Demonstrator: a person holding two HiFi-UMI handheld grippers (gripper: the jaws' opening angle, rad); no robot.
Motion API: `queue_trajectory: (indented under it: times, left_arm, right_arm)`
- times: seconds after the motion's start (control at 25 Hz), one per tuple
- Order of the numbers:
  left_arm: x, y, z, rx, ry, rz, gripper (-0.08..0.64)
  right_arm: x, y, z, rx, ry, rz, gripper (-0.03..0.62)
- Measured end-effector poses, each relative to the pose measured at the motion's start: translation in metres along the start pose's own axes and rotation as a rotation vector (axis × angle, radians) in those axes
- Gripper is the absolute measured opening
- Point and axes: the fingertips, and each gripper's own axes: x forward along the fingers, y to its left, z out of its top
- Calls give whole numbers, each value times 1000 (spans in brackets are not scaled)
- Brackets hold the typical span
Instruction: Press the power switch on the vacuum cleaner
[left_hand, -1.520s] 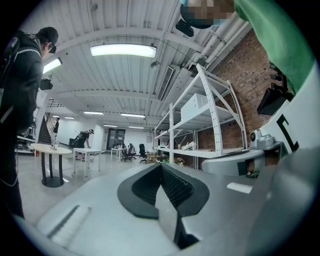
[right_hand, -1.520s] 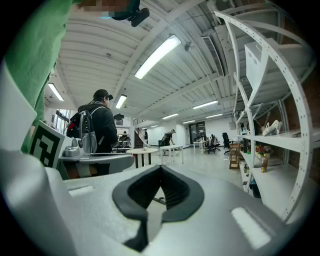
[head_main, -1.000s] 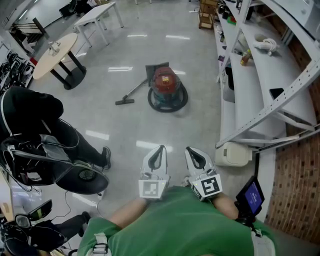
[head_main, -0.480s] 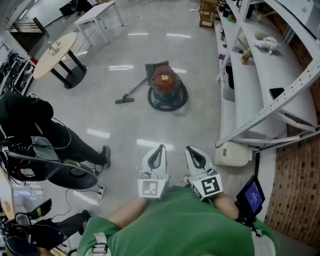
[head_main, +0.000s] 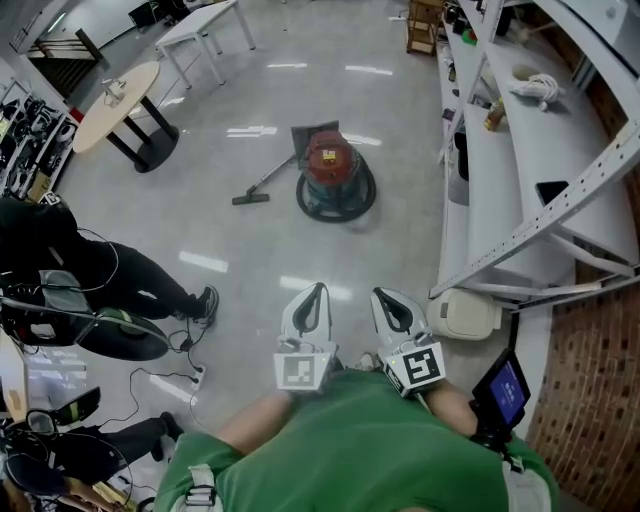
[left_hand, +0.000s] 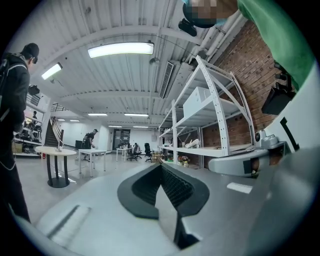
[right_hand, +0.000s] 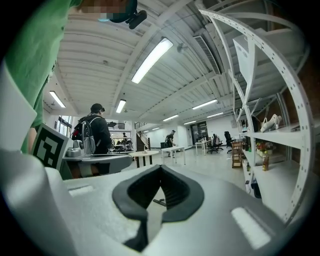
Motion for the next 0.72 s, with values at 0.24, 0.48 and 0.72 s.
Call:
queue_trajectory:
  times: [0.24, 0.48, 0.72]
  left_arm:
    - [15, -10, -2, 14, 8, 15, 6]
    - [35, -7, -6, 14, 9, 13, 7]
    - [63, 10, -11, 2, 1, -2, 6]
  right_arm:
    - [0, -24, -1, 8, 4, -2, -3]
    - [12, -38, -5, 10, 13, -6, -3]
    - [39, -50, -9, 4, 23, -26, -3]
